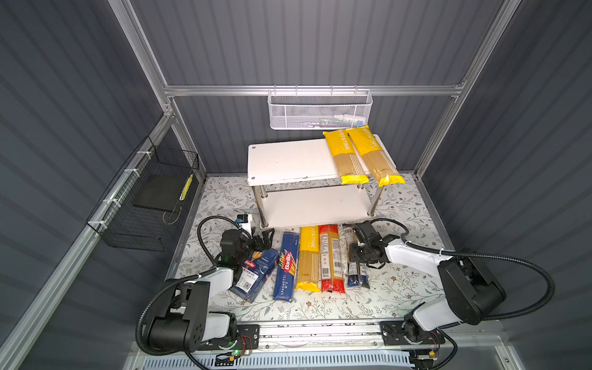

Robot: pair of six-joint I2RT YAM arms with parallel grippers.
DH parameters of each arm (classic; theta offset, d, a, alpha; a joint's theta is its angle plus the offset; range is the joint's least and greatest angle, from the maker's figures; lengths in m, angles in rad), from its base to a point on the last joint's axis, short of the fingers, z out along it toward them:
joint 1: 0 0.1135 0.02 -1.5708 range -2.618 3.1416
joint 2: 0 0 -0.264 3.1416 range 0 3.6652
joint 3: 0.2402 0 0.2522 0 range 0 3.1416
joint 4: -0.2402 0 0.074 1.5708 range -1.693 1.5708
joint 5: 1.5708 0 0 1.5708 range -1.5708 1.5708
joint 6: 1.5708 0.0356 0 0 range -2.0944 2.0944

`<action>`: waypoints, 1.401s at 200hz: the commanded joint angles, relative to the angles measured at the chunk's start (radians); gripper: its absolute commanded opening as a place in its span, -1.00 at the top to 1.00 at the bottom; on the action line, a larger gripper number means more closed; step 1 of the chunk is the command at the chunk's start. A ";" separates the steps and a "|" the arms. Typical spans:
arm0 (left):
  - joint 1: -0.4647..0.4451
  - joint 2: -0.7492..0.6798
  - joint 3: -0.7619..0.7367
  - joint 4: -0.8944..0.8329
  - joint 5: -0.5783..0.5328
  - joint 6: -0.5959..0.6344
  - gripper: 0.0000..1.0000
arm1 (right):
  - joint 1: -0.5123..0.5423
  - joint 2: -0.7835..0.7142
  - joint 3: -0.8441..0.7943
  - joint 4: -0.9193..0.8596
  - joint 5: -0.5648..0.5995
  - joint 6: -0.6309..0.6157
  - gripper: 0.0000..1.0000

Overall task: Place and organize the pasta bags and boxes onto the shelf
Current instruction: 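Close the right gripper on the clear spaghetti bag and lift it, then lift the clear spaghetti bag upright with the right gripper toward the shelf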

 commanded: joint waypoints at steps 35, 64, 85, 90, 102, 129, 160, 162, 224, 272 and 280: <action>-0.019 0.027 -0.004 -0.106 0.032 -0.016 -0.99 | 0.004 -0.025 -0.025 -0.062 -0.015 0.013 0.05; -0.020 0.027 -0.004 -0.109 0.031 -0.015 -0.99 | 0.004 -0.046 -0.027 -0.062 -0.018 0.017 0.14; -0.020 0.027 -0.004 -0.109 0.032 -0.015 -0.99 | 0.003 -0.071 -0.031 -0.061 -0.026 0.017 0.21; -0.021 0.027 -0.005 -0.108 0.032 -0.014 -0.99 | 0.004 -0.079 -0.033 -0.059 -0.029 0.017 0.24; -0.020 0.027 -0.005 -0.108 0.032 -0.015 -0.99 | 0.004 -0.102 -0.038 -0.054 -0.041 0.016 0.28; -0.022 0.028 -0.004 -0.108 0.032 -0.014 -0.99 | 0.004 -0.159 -0.033 -0.060 -0.081 0.012 0.31; -0.022 0.029 -0.004 -0.110 0.031 -0.016 -0.99 | 0.004 -0.231 -0.014 -0.074 -0.099 0.007 0.37; -0.023 0.029 -0.003 -0.110 0.032 -0.015 -0.99 | 0.004 -0.236 -0.013 -0.074 -0.100 0.007 0.38; -0.024 0.030 -0.001 -0.110 0.031 -0.012 -0.98 | 0.006 -0.350 0.049 -0.116 -0.157 -0.050 0.47; -0.024 0.021 -0.008 -0.104 0.032 -0.013 -0.99 | 0.005 -0.371 0.101 -0.126 -0.196 -0.063 0.50; -0.024 0.021 -0.008 -0.103 0.032 -0.013 -0.98 | 0.005 -0.371 0.108 -0.118 -0.214 -0.064 0.50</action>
